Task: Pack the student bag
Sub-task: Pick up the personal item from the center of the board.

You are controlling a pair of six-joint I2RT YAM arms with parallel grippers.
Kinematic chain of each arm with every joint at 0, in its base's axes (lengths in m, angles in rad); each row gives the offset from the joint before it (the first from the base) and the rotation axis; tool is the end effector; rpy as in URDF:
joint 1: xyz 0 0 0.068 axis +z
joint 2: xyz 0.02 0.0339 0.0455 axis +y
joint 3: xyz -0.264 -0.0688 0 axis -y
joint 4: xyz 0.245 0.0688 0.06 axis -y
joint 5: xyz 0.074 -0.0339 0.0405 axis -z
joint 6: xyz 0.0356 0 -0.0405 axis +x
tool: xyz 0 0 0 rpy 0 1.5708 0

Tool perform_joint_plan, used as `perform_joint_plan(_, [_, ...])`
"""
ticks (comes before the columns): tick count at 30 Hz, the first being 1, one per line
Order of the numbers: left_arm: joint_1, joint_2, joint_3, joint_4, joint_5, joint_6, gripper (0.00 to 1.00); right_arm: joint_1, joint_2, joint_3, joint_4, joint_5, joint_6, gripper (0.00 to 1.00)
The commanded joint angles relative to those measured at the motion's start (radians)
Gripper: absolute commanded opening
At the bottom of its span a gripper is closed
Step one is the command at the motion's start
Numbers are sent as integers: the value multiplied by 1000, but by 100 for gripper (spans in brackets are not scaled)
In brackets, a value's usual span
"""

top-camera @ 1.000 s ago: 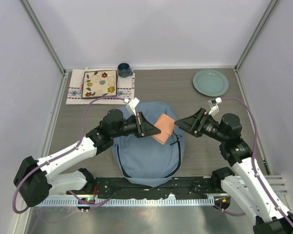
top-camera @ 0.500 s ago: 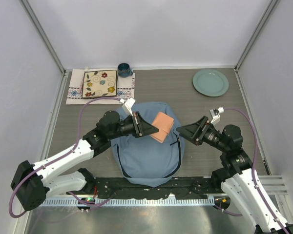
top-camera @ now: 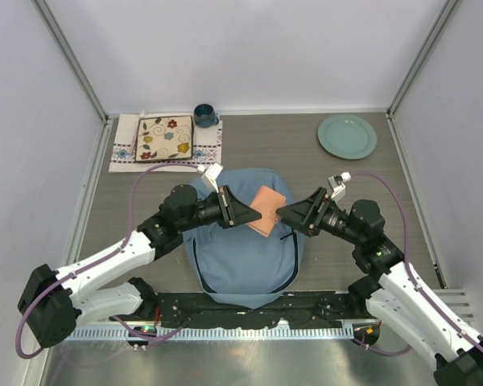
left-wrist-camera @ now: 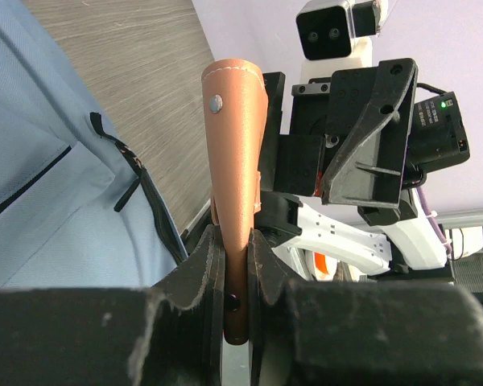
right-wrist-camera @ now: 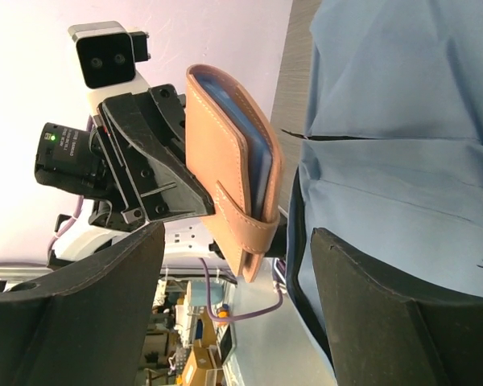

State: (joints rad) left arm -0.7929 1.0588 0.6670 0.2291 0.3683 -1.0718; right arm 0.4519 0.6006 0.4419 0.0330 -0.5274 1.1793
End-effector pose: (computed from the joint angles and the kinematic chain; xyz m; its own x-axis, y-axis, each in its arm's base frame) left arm 0.1634 -0.1841 0.2882 -0.8569 -0.2974 -0.4210 0.3375 0.2935 -0.8944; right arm 0.1339 0.0849 0.2701 -0.8070 0.4961 -0.3202 -0.2111 0.2640 0.9411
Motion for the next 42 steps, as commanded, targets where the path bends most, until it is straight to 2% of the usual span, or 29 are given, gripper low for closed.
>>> perform_joint_plan(1, [-5, -14, 2, 87, 12, -16, 9, 57, 39, 20, 143, 76, 29, 79])
perform_joint_plan(6, [-5, -10, -6, 118, 14, -31, 9, 143, 100, 20, 192, 145, 29, 77])
perform_joint_plan(13, [-5, -11, -27, 133, 14, -37, 9, 195, 149, 31, 266, 181, 28, 44])
perform_joint_plan(20, [-5, -26, -40, 130, 8, -36, 9, 197, 142, 29, 265, 222, 22, 43])
perform_joint_plan(23, [-3, -31, -44, 128, 4, -36, 9, 197, 140, 23, 266, 236, 28, 45])
perform_joint_plan(27, [-3, -29, -46, 128, 4, -34, 9, 195, 139, 20, 271, 245, 29, 38])
perform_joint_plan(28, [-5, -29, -47, 128, 3, -34, 9, 197, 136, 18, 272, 245, 32, 26])
perform_joint_plan(30, [-5, -28, -46, 127, 4, -33, 8, 197, 130, 17, 272, 251, 33, 16])
perform_joint_plan(31, [-3, -26, -46, 125, 6, -31, 9, 197, 128, 15, 274, 251, 31, 8])
perform_joint_plan(32, [-5, -25, -44, 113, 6, -27, 10, 197, 126, 14, 272, 251, 32, 5])
perform_joint_plan(33, [-3, -25, -40, 99, 3, -22, 14, 197, 122, 12, 272, 251, 34, 4])
perform_joint_plan(34, [-3, -25, -34, 82, -3, -10, 30, 197, 122, 11, 269, 251, 34, 2])
perform_joint_plan(37, [-3, -42, 3, -52, -57, 62, 59, 197, 93, 9, 213, 280, 14, 1])
perform_joint_plan(39, [-5, -63, 48, -202, -116, 142, 66, 197, 65, 9, 112, 315, -12, 1])
perform_joint_plan(40, [-3, -80, 68, -261, -149, 171, 73, 195, 27, 8, 81, 351, -17, 1])
perform_joint_plan(42, [-5, -88, 139, -428, -261, 243, 78, 195, -16, -2, -8, 391, -24, 1])
